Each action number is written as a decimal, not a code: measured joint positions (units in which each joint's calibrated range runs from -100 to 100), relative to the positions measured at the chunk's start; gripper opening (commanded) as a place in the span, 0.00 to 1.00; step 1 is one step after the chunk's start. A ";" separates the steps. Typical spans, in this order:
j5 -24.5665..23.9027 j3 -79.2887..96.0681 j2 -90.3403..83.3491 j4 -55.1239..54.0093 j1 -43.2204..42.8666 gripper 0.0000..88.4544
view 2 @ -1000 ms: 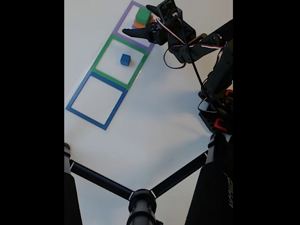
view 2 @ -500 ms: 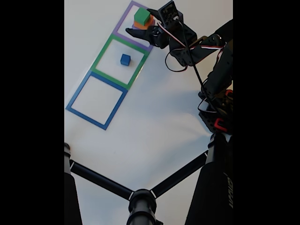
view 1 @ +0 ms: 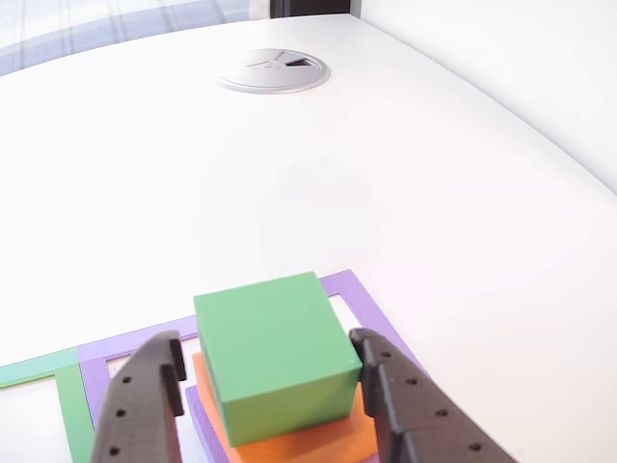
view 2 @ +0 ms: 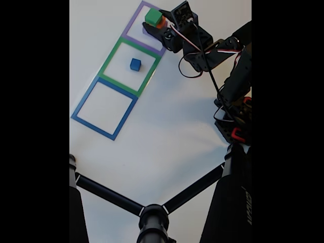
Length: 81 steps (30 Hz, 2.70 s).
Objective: Tower of hanoi
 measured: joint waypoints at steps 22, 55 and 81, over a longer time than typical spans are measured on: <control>-0.18 0.09 -12.66 13.62 -3.28 0.09; 0.00 -72.33 -55.13 140.83 -33.00 0.08; -0.18 -26.47 -57.49 105.04 -54.42 0.08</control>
